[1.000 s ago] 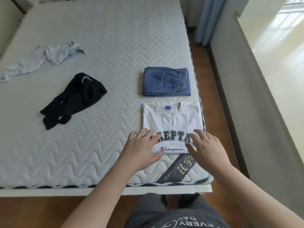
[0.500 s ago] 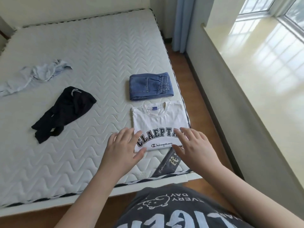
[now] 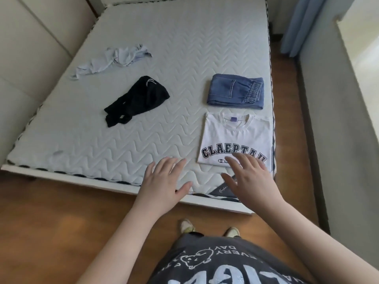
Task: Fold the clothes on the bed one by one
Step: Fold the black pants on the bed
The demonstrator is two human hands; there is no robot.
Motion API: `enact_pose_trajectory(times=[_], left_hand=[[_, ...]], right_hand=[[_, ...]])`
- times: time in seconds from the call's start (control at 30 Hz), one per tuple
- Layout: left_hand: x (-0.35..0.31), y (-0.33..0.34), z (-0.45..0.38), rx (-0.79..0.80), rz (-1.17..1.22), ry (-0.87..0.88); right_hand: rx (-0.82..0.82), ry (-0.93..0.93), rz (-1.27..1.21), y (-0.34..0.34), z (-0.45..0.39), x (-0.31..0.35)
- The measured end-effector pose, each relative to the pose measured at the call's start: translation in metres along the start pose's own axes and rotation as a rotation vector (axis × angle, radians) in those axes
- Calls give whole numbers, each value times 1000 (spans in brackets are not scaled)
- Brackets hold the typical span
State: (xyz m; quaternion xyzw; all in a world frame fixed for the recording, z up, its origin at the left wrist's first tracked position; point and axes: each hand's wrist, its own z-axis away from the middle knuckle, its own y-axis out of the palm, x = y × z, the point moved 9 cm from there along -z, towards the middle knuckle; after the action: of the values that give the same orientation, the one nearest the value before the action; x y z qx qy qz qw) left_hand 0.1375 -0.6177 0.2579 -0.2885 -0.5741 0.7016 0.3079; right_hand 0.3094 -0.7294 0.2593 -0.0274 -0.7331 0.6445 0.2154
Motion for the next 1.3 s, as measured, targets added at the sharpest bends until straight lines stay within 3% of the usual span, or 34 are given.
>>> enact_pose_trajectory(times=[0.33, 0.77, 0.97, 1.3], left_hand=[[114, -7, 62, -96, 69, -186], [337, -8, 179, -141, 83, -282], [375, -5, 176, -98, 56, -249], [448, -8, 78, -73, 22, -198]], right_hand=[[-47, -255, 33, 33, -44, 139], [-7, -349, 65, 103, -91, 362], [23, -345, 85, 114, -114, 401], [129, -249, 103, 144, -224, 414]])
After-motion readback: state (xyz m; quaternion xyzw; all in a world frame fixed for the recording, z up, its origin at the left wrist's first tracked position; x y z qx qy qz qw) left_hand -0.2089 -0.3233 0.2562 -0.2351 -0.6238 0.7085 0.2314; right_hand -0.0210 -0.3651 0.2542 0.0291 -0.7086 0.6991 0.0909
